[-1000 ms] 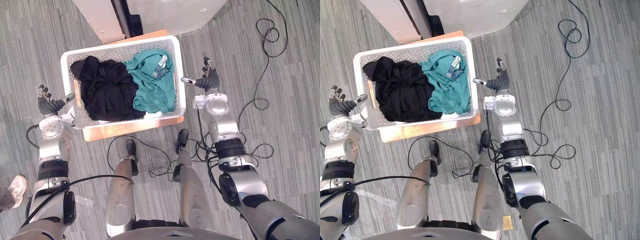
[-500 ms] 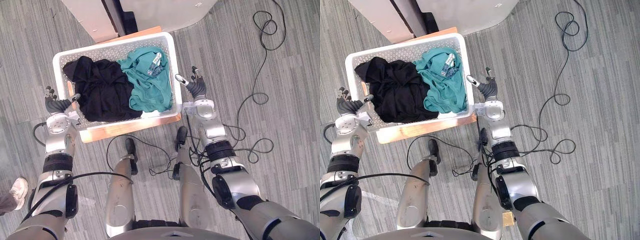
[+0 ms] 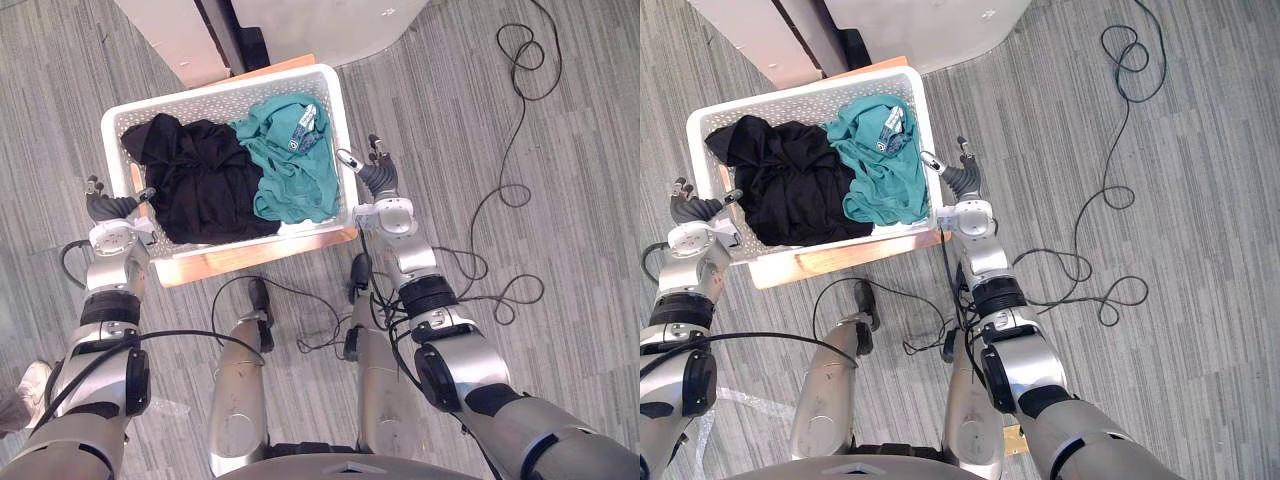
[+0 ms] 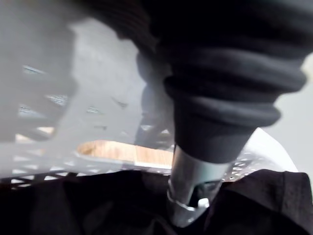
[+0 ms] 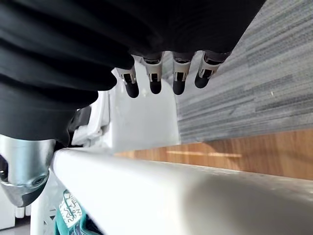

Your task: Pick up the laundry basket with both hands and put the clothes into the washing machine.

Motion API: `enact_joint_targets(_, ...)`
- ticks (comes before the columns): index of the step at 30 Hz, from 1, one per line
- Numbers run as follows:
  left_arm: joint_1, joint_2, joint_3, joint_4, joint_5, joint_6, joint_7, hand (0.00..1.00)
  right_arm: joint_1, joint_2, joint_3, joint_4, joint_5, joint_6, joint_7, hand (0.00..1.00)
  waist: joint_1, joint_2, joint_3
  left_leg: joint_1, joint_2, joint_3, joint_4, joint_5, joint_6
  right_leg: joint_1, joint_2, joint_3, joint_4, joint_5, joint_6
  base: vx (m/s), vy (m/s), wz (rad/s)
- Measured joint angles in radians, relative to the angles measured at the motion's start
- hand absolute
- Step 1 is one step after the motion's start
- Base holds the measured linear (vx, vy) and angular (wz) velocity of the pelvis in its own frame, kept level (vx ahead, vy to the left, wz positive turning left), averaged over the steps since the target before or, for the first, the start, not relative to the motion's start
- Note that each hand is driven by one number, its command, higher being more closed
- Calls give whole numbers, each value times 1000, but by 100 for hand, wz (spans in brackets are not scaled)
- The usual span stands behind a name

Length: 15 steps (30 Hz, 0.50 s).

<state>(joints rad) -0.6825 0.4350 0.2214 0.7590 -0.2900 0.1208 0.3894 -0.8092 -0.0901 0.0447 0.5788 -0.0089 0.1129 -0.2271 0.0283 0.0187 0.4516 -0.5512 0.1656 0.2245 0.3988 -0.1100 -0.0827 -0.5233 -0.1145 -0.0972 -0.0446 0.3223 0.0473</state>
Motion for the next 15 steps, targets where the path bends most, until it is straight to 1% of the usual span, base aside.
enact_joint_targets(2,-1,9,-4,4,2,6,0,0,0,1,30,5,-29,0,0,0,-2,-7,-5,0,0,0,-1,1,-1,0,0,0,0,-1,1,-14,-39,0)
enact_joint_targets(6,-3,20,-27,12,39,16,-2,0,-1,1,35,10,-91,5,0,0,-4,-18,-13,0,0,0,0,1,0,0,0,1,0,-2,3,-10,-34,0)
enact_joint_targets(9,-3,28,-27,21,43,20,-2,0,-5,-5,65,9,-162,14,1,0,-9,-25,-19,0,1,1,0,1,-1,0,1,1,0,0,1,-3,-36,-1)
enact_joint_targets(10,-4,32,-27,25,58,25,-2,0,-8,-7,75,9,-204,22,6,0,-13,-29,-21,0,2,1,1,1,-1,0,1,1,0,0,1,-4,-33,0)
enact_joint_targets(13,-7,35,-27,31,59,25,-3,0,-21,-31,113,9,-286,23,13,0,-15,-29,-21,-2,2,0,3,1,-1,-1,1,1,0,0,7,-6,-34,1)
enact_joint_targets(15,-12,35,-27,36,61,25,-4,0,-30,-42,126,9,-333,23,34,0,-16,-29,-21,-4,2,-2,5,1,0,-1,1,0,0,-3,11,-8,-34,2)
